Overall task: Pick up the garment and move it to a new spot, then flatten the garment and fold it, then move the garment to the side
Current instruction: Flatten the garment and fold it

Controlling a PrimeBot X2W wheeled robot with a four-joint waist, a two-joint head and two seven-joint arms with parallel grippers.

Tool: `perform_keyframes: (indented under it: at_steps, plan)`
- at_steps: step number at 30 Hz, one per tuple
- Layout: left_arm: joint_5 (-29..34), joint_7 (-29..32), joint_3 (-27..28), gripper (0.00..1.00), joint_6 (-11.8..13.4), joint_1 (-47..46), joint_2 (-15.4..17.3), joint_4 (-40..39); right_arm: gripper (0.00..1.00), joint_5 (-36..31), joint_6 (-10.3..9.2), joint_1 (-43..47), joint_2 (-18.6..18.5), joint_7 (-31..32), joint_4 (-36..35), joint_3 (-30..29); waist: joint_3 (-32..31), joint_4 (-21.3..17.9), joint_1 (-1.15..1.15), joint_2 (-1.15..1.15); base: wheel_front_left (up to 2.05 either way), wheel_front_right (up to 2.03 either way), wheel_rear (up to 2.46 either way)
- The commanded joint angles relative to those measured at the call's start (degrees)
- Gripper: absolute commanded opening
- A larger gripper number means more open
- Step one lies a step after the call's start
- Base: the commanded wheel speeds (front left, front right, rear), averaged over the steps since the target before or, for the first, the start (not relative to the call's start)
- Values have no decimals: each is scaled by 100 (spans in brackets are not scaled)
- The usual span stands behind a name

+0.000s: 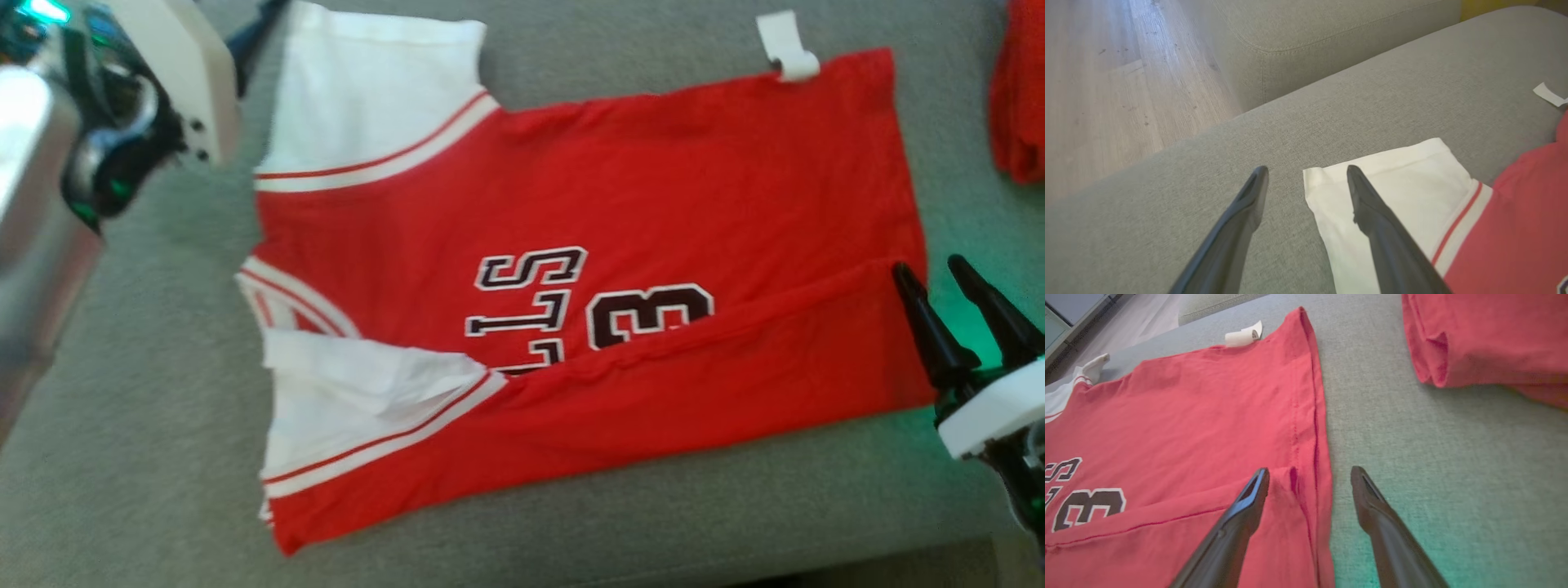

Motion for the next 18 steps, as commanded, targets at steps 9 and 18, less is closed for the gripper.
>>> perform_keyframes:
  at_steps: [9, 18]
  plan:
    - [65, 265, 52, 100, -101, -617, 255, 771, 100, -67, -5, -167, -2, -29, -196, 2, 484, -523, -1, 0, 0, 0, 0]
    - [114, 126, -87, 100, -172, -703, 246, 1180, 100, -140, -5, -146, 107, -14, -233, -86, 618, -543, -1, 0, 0, 0, 0]
